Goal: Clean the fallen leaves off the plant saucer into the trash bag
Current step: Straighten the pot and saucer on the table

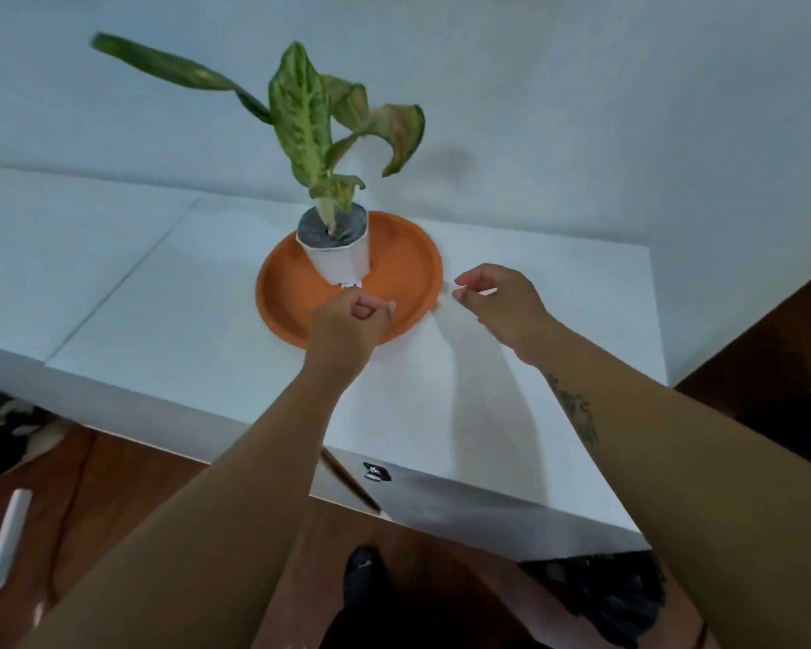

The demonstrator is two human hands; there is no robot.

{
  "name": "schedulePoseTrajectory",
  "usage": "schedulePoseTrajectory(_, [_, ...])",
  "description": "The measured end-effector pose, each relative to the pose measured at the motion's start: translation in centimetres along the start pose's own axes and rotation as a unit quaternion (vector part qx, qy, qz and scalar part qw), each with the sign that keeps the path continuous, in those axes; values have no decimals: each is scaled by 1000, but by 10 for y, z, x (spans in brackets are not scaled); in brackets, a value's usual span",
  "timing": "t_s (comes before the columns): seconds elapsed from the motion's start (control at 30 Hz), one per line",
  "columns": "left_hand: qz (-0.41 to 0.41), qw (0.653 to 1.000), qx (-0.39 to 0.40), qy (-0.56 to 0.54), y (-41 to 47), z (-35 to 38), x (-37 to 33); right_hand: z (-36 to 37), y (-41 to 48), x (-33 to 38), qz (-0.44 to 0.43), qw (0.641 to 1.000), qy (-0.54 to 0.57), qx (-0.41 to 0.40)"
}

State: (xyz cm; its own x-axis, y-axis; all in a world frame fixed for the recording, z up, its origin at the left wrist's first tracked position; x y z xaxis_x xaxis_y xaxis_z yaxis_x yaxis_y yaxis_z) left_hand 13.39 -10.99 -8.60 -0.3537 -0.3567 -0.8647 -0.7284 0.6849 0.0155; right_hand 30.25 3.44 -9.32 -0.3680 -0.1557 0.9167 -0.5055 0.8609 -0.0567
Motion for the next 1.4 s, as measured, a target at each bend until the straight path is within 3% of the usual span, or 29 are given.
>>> schedulePoseTrajectory(0.13, [2,996,-12,88,25,-52,33,51,15,19,-84,986,-131,53])
schedulePoseTrajectory(0.27, [83,972,-34,217,60,-84,59,75,18,10,-109,958,-257,66])
schedulePoseTrajectory(0.4, [87,970,46,224,89,-94,83,83,20,-1,-136,944,-301,26])
schedulePoseTrajectory(0.6, [93,956,146,238,105,-83,98,84,22,-18,-117,924,-362,28])
schedulePoseTrajectory(1.17, [179,933,177,258,122,-10,44,33,-8,-31,-95,915,-376,-115])
schedulePoseTrajectory(1.3, [195,946,161,202,145,2,19,35,-9,-35,-93,915,-365,-143])
schedulePoseTrajectory(1.4, [185,951,195,150,156,20,-3,36,-9,-40,-84,912,-376,-143])
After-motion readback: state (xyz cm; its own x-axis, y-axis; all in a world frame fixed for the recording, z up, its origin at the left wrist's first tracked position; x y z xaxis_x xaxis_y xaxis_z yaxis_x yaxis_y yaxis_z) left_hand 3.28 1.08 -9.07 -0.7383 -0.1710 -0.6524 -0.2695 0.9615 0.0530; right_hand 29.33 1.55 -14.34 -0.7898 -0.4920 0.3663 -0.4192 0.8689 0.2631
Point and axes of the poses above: each hand's wrist, its own y-axis towards the middle knuckle, its own z-axis out of the palm, x = y × z, the point moved 5 cm from there along y, towards the middle knuckle, and after that the axes turned 2 degrees about -z, right-handed, at the moved point
